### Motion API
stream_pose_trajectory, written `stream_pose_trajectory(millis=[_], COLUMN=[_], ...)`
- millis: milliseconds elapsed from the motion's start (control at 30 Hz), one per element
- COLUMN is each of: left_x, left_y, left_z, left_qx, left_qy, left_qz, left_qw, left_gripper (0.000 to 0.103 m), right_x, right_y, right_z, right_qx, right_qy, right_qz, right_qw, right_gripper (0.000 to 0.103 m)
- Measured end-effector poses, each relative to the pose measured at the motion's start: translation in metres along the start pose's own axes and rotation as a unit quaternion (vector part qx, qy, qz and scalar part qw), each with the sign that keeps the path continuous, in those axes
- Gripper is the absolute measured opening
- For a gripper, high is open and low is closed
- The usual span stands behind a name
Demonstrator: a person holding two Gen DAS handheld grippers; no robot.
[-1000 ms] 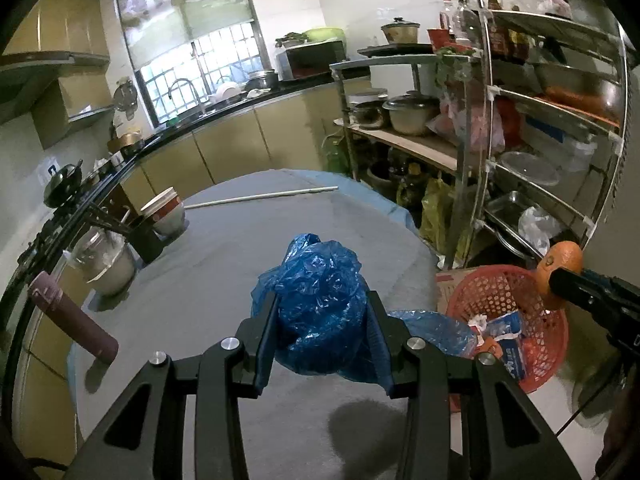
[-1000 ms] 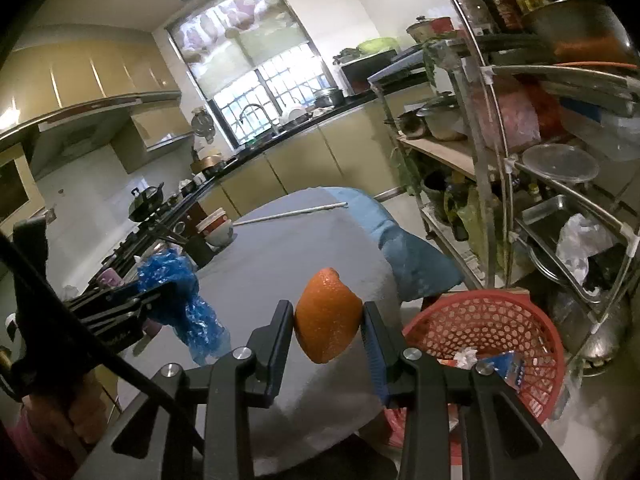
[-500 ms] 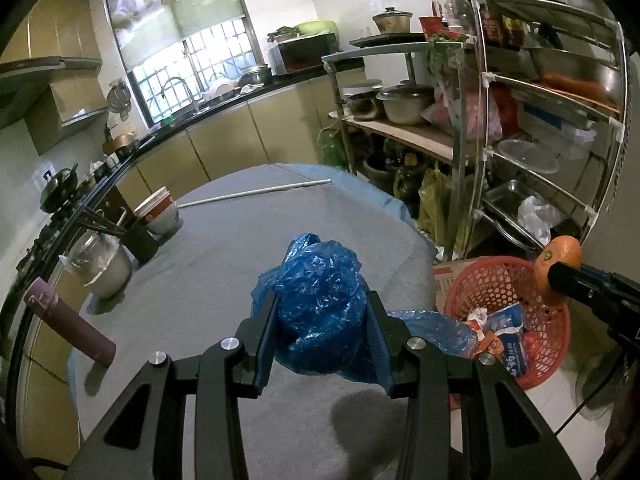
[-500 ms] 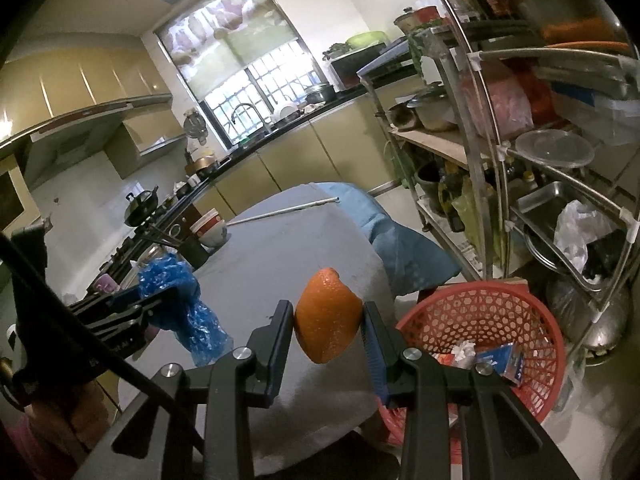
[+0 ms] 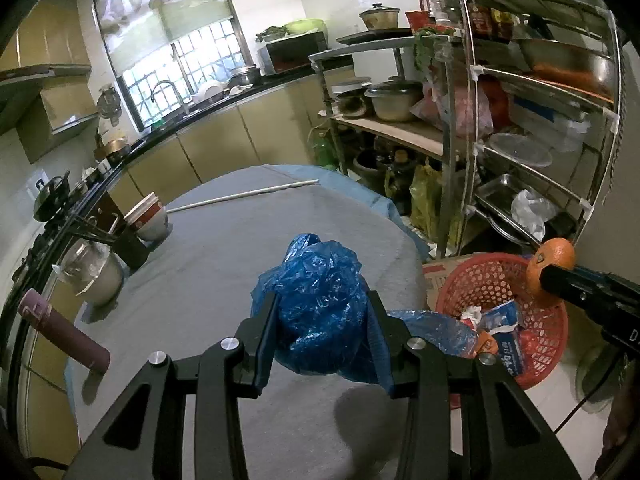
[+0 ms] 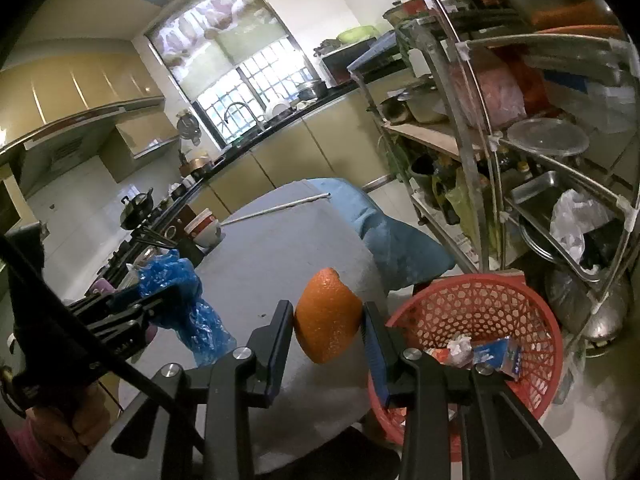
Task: Collect trash
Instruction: 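Lift and carry the blue bags and orange ball over the red basket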
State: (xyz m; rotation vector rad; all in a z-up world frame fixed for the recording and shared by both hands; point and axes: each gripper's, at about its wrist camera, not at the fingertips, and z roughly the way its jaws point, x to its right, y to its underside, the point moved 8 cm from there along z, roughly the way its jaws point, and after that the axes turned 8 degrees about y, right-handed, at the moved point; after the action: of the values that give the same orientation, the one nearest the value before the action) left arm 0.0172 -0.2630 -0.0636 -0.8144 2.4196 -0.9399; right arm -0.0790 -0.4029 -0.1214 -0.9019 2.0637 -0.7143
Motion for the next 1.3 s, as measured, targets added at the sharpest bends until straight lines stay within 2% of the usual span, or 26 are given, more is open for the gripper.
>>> stream_pose_trajectory(millis=[1300], left_x=[0.050], left_y=[-0.007], left_z=[0.021], left_qx=[-0.018], left_qy=[0.022], left_qz=[0.044], left_qw=[0.9986], left_gripper=[0.044], right_x=[0.042], right_y=[0.005], right_z=[-0.002], right_qx=[-0.003], right_qy=[0.011], right_qz=[0.047], right_qw=[0.999], right_gripper=[0.037])
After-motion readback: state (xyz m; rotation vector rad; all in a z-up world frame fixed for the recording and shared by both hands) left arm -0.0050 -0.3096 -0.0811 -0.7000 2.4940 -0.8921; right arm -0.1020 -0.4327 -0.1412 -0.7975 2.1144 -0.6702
